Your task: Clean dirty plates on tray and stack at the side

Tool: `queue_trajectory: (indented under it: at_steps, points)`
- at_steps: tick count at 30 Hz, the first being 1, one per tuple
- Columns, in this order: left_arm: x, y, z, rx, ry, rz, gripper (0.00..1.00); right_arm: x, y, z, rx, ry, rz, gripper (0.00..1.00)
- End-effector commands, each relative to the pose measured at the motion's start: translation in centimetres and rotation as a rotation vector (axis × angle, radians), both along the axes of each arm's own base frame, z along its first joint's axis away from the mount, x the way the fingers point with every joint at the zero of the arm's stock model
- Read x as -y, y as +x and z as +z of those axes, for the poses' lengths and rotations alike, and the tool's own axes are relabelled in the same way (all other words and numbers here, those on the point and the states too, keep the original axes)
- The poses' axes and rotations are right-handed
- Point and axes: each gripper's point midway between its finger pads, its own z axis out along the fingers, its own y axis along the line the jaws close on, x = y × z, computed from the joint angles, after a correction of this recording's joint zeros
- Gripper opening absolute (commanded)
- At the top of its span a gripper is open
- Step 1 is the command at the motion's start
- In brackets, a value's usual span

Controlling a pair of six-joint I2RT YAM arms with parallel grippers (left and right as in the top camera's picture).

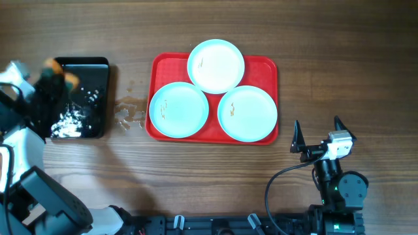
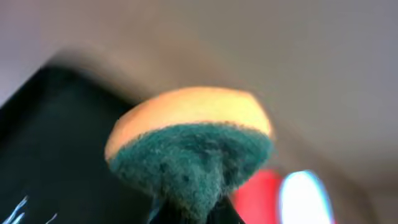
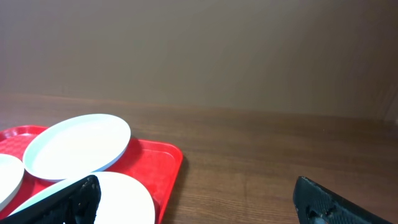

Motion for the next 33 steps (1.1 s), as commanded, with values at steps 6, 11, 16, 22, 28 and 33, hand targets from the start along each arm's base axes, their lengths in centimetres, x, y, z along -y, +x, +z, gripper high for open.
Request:
queue_trajectory:
  at_steps: [6, 11, 16, 22, 28, 33]
  points:
    - [7.2, -3.3, 18.2, 0.418, -0.157, -0.334, 0.04, 0.1, 0.0, 0.1, 0.006, -0.005, -0.006, 1.0]
    - [10.7, -3.7, 16.9, 0.318, -0.242, -0.465, 0.04, 0.1, 0.0, 0.1, 0.006, -0.005, -0.005, 1.0]
    - [20.1, -3.2, 12.0, 0.003, -0.508, -0.64, 0.04, 0.1, 0.0, 0.1, 0.005, -0.005, -0.005, 1.0]
    - [28.2, -3.3, 0.9, -0.409, -0.334, -0.429, 0.04, 0.1, 0.0, 0.1, 0.006, -0.005, -0.005, 1.0]
    - [28.7, -4.5, -5.4, -0.512, 0.177, -0.267, 0.04, 0.1, 0.0, 0.1, 0.005, -0.005, -0.005, 1.0]
    - [29.3, -4.8, -8.8, -0.567, 0.364, -0.21, 0.04, 0.1, 0.0, 0.1, 0.006, -0.005, -0.006, 1.0]
